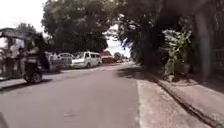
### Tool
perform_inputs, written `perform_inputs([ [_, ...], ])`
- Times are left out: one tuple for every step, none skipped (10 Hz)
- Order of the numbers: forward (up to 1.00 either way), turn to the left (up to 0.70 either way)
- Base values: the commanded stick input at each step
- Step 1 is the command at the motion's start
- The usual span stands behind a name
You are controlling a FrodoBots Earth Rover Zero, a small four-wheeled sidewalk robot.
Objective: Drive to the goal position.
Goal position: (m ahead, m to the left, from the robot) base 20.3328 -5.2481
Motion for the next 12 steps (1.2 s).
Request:
perform_inputs([
  [1.00, -0.08],
  [1.00, 0.00],
  [1.00, 0.00],
  [1.00, 0.00],
  [1.00, 0.00],
  [1.00, 0.00],
  [1.00, 0.00],
  [1.00, 0.00],
  [0.93, 0.00],
  [0.85, 0.00],
  [0.85, 0.00],
  [0.85, 0.00],
])
